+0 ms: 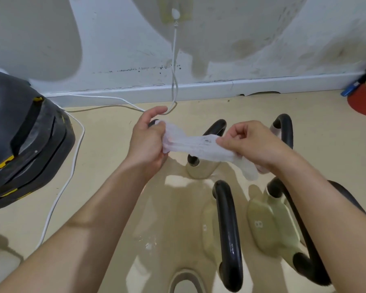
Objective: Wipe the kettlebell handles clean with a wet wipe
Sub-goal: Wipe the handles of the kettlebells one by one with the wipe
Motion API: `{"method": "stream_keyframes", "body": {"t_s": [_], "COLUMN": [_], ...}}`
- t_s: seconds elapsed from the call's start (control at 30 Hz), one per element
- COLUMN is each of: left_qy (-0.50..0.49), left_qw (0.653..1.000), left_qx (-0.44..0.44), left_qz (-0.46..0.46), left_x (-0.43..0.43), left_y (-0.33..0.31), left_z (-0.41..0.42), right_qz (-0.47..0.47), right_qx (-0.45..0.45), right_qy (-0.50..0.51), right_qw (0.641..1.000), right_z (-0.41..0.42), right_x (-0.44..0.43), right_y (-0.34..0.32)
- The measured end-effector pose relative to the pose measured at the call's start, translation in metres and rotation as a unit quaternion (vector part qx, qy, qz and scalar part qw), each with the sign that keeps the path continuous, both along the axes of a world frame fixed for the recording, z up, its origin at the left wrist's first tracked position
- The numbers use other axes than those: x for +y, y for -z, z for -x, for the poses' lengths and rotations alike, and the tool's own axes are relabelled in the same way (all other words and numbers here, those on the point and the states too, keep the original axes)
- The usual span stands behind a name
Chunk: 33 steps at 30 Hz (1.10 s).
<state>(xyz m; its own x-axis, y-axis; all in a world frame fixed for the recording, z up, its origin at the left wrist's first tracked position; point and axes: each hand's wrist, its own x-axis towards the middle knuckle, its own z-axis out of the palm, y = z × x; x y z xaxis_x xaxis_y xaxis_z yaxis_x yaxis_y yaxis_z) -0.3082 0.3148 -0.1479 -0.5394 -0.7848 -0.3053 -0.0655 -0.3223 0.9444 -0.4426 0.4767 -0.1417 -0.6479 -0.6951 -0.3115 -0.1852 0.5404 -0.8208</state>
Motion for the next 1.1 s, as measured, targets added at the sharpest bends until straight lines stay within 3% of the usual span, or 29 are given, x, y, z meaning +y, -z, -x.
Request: {"method": "stream_keyframes", "body": {"t_s": [0.1,0.2,0.27,0.43,0.57,0.63,0.73,0.9,1.0,1.1], "left_qy": [-0.016,0.041,0.099,0.079,0.145,0.178,0.143,0.066,-0.011,-0.058], "left_qw": [0.958,0.907,0.902,0.960,0.983,0.983,0.983,0.988,0.997,0.985], "left_qx": [-0.115,-0.200,-0.238,-0.153,-0.048,0.013,0.105,0.136,0.065,-0.062], "left_qz": [0.261,0.368,0.347,0.221,0.105,0.036,-0.042,-0.037,0.032,0.151], "left_x": [-0.016,-0.030,-0.030,-0.015,0.007,0.012,0.006,-0.009,-0.016,-0.021], "left_y": [0.011,0.029,0.045,0.039,0.006,-0.007,-0.019,-0.018,0.001,0.034], "left_z": [0.017,0.029,0.036,0.051,0.051,0.051,0.048,0.041,0.038,0.040], "right_qz": [-0.028,-0.021,-0.022,-0.039,0.129,0.179,0.169,0.112,0.025,-0.047], "right_qx": [0.048,0.094,0.076,-0.004,0.012,-0.060,-0.199,-0.226,-0.152,-0.064], "right_qy": [-0.001,0.047,0.066,0.012,0.003,-0.080,-0.138,-0.130,-0.154,-0.102], "right_qw": [0.998,0.994,0.995,0.999,0.992,0.979,0.955,0.959,0.976,0.992], "right_z": [0.007,0.006,0.003,-0.002,-0.005,0.001,0.008,0.014,0.024,0.025], "right_x": [-0.002,-0.012,-0.021,-0.022,-0.025,-0.031,-0.034,-0.015,-0.004,-0.007], "right_y": [0.021,0.050,0.067,0.078,0.047,0.035,0.031,0.038,0.036,0.050]}}
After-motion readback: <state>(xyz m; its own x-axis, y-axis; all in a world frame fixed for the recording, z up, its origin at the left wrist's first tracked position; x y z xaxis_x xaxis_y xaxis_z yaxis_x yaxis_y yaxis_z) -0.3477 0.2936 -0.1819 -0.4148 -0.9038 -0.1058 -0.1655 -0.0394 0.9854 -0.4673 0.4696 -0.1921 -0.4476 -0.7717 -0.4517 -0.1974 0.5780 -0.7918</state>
